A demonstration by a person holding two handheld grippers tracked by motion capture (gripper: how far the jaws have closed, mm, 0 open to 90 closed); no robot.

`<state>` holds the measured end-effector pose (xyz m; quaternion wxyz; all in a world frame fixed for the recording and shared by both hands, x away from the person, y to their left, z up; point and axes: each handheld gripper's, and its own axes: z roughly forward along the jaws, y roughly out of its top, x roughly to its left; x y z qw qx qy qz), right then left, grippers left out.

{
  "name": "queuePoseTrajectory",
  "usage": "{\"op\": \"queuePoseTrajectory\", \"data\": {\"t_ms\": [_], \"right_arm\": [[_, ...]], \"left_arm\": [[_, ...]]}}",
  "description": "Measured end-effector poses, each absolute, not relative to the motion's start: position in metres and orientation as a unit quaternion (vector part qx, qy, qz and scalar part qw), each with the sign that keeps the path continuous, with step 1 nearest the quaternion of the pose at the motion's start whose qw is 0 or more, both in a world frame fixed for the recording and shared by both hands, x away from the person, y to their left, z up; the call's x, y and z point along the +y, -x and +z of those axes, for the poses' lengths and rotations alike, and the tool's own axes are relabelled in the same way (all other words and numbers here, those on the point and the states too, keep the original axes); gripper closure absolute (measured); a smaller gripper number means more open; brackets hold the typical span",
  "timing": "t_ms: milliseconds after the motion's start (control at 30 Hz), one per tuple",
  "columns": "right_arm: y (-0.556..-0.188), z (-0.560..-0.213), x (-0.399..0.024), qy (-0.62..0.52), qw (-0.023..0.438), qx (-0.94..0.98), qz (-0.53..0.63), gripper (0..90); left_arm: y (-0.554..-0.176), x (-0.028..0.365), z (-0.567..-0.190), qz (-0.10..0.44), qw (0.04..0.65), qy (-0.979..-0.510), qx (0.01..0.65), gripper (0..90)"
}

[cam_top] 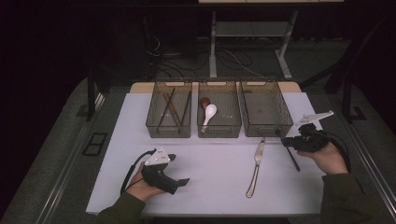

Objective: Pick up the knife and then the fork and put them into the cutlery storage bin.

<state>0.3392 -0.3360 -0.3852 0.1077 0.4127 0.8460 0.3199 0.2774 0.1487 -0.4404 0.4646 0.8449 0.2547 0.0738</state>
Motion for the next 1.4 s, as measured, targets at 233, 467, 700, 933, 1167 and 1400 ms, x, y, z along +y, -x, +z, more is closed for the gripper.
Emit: {"op": "queuePoseTrajectory", "data": {"t_ms": [233,467,700,933,1167,1400], "right_arm": [[-0.339,-0.388,-0.343,-0.421,0.106,0.829,0.353,85.5],[-0.338,-0.387,-0.345,-0.43,0.118,0.819,0.362,85.5],[-0.336,-0.38,-0.349,-0.436,0.134,0.803,0.385,85.6],[-0.337,-0.375,-0.352,-0.446,0.152,0.783,0.407,85.9],[-0.339,-0.371,-0.351,-0.448,0.155,0.775,0.418,86.0],[-0.345,-0.361,-0.351,-0.444,0.167,0.767,0.431,85.9]], "left_arm": [[-0.277,0.149,-0.44,0.074,0.465,-0.845,0.254,0.0],[-0.277,0.149,-0.44,0.073,0.466,-0.844,0.254,0.0],[-0.277,0.149,-0.439,0.075,0.467,-0.844,0.255,0.0],[-0.277,0.15,-0.439,0.075,0.468,-0.843,0.255,0.0],[-0.277,0.15,-0.439,0.075,0.468,-0.843,0.255,0.0],[-0.277,0.15,-0.439,0.075,0.469,-0.842,0.256,0.0]]}}
